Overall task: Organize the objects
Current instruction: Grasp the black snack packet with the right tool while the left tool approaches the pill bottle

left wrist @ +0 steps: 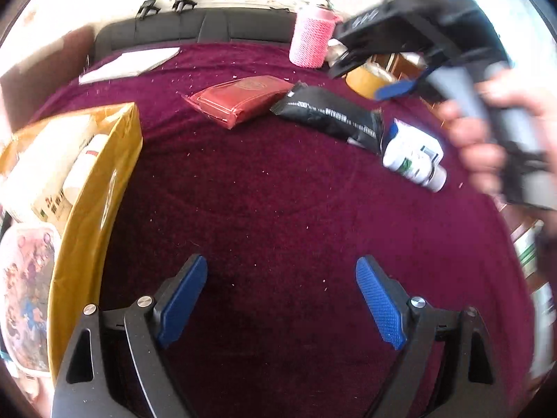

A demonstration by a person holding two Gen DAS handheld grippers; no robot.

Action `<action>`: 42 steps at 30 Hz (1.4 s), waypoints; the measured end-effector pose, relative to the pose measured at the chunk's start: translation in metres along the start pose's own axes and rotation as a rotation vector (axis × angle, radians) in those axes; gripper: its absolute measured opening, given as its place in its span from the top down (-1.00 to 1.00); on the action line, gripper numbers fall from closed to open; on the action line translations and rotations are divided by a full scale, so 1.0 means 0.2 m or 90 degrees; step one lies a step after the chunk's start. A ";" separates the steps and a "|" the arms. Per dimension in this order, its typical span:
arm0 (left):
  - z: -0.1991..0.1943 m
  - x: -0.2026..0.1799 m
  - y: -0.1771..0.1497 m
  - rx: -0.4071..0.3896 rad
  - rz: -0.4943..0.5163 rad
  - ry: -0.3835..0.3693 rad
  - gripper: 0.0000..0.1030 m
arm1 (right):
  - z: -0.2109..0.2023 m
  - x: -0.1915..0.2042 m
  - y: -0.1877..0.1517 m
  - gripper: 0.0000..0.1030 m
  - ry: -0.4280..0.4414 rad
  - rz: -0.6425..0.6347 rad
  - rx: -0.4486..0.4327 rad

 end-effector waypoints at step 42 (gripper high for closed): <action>-0.20 -0.09 -0.11 0.100 -0.011 -0.207 -0.65 | -0.12 0.02 -1.01 0.18 -0.054 -0.189 0.042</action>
Point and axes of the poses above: each gripper's, at about its wrist camera, not at the fingertips, and z roughly the way its jaws point, x to its left, y to its top, the point moved 9 cm from there along z, roughly the way its jaws point, and after that the axes turned 7 degrees about x, right-handed, at the moved point
